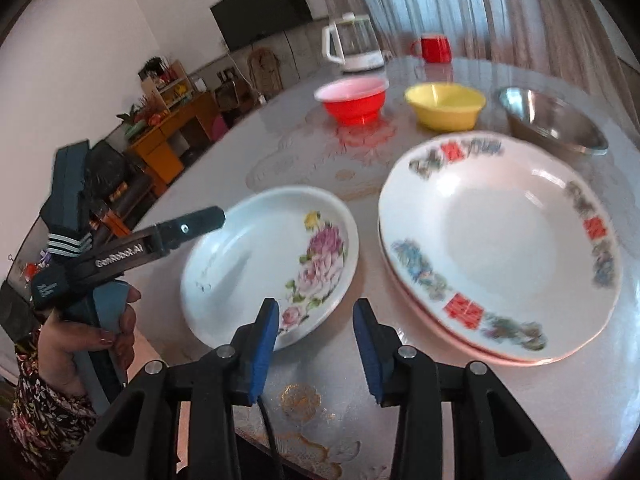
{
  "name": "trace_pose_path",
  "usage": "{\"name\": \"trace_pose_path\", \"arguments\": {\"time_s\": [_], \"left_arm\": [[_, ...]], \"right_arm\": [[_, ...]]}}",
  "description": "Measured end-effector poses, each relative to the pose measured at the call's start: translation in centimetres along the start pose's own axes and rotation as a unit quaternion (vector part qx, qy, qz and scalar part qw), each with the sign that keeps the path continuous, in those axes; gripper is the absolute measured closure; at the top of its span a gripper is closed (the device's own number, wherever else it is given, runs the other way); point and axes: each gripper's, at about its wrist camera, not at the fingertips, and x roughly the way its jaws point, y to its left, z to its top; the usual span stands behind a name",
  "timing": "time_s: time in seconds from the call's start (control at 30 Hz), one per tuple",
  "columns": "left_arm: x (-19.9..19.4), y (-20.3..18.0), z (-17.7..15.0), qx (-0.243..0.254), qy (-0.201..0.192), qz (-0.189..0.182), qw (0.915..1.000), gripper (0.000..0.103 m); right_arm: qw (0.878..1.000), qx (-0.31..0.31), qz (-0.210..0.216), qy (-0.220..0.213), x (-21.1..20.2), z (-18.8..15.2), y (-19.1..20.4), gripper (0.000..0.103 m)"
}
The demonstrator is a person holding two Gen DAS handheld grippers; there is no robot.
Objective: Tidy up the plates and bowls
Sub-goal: 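Grasp the rim of the white rose-print plate with the right gripper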
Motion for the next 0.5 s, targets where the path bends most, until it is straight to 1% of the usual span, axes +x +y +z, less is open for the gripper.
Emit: {"name": "trace_pose_path", "arguments": {"time_s": [0.07,0.1,0.2,0.3,0.4,0.5], "left_arm": [[0.3,-0.3,-0.1,0.006,0.004,-0.002,1.0000,0.010],[0.4,-0.4,-0.1,0.009,0.006,-0.005,0.9999,0.013],[0.7,-0.7,-0.2,0.017,0.011,-0.008,0.9998,0.018],[0.9,-0.8,-0.3,0.019,0.016,-0.012,0.9996,0.024],[1.1,-1.0,-0.5,0.024,0.020,-0.021,0.9993,0.035],[1.3,-1.1,-0.7,0.031,0.027,-0.026,0.9988,0.041]], "right_arm": [[1.000,0.009,0.005,0.005,0.6,0.0,-0.3,0.063],[1.000,0.010,0.004,0.008,0.8,0.1,-0.2,0.063],[1.000,0.005,0.000,0.009,1.4,0.1,0.1,0.063],[1.000,0.011,0.012,0.015,2.1,0.1,0.2,0.064],[1.000,0.017,0.022,0.012,2.5,0.0,0.1,0.064],[1.000,0.008,0.019,0.004,3.1,0.5,0.5,0.065]]}}
